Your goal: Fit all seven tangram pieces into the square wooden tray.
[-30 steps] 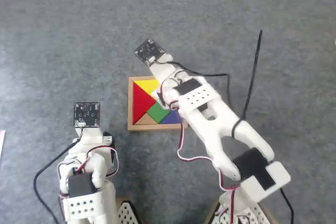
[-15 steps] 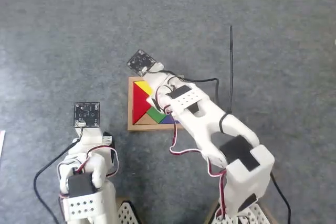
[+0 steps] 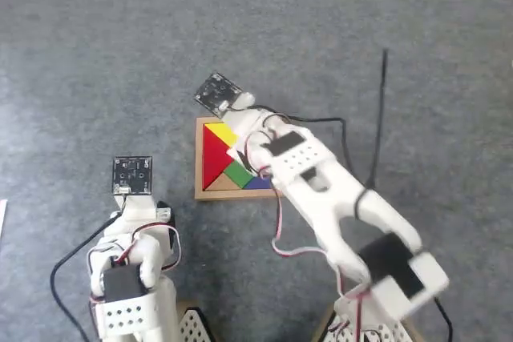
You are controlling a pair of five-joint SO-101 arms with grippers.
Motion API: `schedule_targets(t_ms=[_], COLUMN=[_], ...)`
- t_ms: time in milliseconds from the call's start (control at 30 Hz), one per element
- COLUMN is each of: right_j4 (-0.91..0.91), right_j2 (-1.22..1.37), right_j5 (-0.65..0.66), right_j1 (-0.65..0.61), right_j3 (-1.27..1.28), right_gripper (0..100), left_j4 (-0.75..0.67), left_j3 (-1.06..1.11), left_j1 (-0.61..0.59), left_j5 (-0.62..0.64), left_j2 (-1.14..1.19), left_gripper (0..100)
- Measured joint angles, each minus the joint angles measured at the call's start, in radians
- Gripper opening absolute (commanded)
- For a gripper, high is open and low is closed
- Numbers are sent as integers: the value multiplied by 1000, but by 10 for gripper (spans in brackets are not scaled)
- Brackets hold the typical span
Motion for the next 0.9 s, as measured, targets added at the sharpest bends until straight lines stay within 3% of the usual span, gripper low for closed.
schedule_targets(t_ms=[167, 333, 900], right_j4=[74, 190, 190], right_j2=[-184, -207, 146], right_j5=[0, 0, 0], right_j1=[0, 2, 57], right_j3=[97, 97, -74], right_gripper=[33, 33, 33], left_j4=[0, 0, 0], left_j3=[0, 0, 0], left_j1=[0, 0, 0], left_j5=[0, 0, 0], left_j2=[0, 0, 0], left_gripper=[81, 81, 81])
